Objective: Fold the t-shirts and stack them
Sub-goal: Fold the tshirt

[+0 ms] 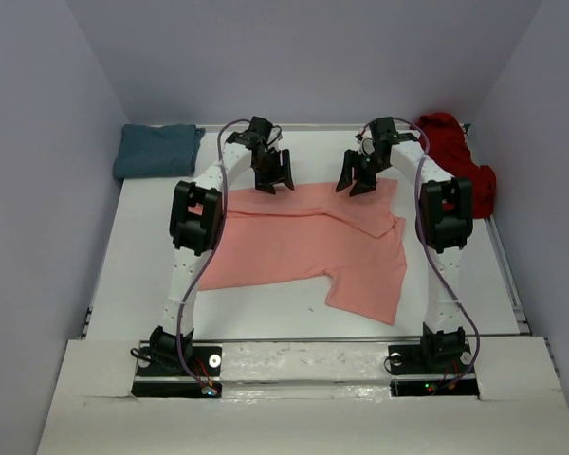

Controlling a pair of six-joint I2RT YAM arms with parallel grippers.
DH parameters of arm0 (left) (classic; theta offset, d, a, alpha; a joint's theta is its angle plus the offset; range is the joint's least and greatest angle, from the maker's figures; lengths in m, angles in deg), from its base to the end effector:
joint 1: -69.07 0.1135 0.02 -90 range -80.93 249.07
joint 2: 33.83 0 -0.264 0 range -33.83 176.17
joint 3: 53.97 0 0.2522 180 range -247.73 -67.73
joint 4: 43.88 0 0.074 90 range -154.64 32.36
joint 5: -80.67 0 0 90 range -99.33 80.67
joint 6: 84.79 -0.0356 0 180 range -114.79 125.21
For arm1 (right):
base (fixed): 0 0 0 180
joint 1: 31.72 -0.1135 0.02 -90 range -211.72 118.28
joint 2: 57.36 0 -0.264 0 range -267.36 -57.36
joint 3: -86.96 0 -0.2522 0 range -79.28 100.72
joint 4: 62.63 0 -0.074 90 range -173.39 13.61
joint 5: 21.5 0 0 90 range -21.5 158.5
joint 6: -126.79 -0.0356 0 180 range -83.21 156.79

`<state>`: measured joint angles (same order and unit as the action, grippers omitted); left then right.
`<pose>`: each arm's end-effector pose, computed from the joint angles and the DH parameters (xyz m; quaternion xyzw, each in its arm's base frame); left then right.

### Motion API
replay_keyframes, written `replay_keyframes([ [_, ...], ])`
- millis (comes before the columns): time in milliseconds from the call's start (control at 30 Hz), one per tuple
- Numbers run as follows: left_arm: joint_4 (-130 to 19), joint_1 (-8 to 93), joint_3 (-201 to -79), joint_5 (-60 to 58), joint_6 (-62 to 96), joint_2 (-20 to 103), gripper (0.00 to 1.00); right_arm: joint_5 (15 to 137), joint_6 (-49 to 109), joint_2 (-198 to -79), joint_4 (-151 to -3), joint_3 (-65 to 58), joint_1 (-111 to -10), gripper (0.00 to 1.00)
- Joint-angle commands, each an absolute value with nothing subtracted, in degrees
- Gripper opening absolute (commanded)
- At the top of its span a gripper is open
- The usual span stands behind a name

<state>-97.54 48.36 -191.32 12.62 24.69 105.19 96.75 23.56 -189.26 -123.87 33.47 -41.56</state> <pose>0.4932 -0.2007 0.1913 0.0668 0.9365 -0.2712 0.2123 0.4791 0.1002 0.1896 -0.0213 0.9507 0.2734 0.1447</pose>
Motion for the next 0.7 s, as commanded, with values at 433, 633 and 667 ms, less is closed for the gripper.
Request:
replay_keyframes([
  [433,-99.73,40.95,-190.25,15.98,26.13,102.14,0.71,95.75,24.23,-191.83,-123.67,36.65,-42.00,0.47],
  [633,-101.23,40.77,-190.51,13.53,25.95,104.33,0.71,95.40,24.23,-191.57,-124.03,36.74,-42.00,0.18],
  [667,-101.41,40.77,-190.77,13.34,25.95,104.51,0.70,95.48,24.14,-191.39,-124.03,36.74,-42.00,0.14],
])
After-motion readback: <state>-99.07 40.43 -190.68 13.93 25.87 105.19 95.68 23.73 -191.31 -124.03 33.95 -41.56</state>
